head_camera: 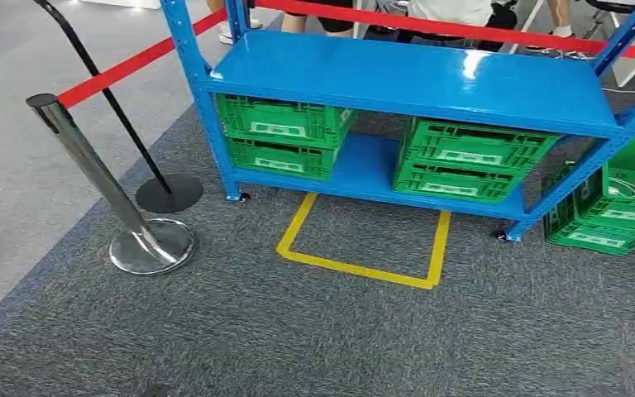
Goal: Take the parts from the cabinet and place them on the table.
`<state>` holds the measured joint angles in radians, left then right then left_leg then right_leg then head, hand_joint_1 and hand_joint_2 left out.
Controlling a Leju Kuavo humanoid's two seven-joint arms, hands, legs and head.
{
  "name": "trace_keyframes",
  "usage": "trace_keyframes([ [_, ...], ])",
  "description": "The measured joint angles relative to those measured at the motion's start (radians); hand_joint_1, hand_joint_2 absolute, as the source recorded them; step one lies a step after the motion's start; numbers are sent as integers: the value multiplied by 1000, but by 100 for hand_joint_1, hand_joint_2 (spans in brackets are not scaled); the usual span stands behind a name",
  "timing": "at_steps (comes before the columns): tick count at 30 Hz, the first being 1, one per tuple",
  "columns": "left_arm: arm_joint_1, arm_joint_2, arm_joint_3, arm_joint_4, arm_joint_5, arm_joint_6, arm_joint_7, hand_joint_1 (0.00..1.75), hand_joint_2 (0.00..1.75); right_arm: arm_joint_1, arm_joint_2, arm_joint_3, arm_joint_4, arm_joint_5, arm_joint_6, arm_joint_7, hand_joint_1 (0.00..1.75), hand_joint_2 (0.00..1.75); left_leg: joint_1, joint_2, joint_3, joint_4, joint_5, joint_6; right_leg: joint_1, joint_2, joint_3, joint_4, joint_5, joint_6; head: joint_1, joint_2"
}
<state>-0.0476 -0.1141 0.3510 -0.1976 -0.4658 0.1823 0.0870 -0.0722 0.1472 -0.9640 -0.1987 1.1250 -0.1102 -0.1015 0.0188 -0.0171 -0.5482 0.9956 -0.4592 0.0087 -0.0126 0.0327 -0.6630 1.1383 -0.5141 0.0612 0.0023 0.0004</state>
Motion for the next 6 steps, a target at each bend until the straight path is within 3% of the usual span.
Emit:
trace_keyframes([
  [2, 6, 2, 0, 0, 1, 0, 11, 0, 175, -7, 2, 0, 0, 0, 2, -1, 0, 0, -8, 35, 1, 0, -2, 3, -1, -25, -79, 169, -72, 2, -1, 0],
  [3, 7, 3, 0, 0, 1, 0, 13, 0, 175, -6, 3, 0, 0, 0, 2, 0, 0, 0, -10, 49, 1, 0, -3, 4, -1, -27, -95, 204, -77, 2, -1, 0],
  [4, 7, 3, 0, 0, 0, 0, 15, 0, 175, -4, 3, 0, 0, 1, 2, 0, 0, 0, -12, 60, 2, 0, -4, 5, 0, -27, -85, 191, -60, 1, -2, 0],
  [6, 5, 4, 0, 0, -4, -2, 15, 0, 175, -2, 3, 0, 0, 3, 2, 3, 0, 0, -12, 82, 9, 0, -8, 2, 2, -39, 6, 31, 22, -6, -1, 0],
])
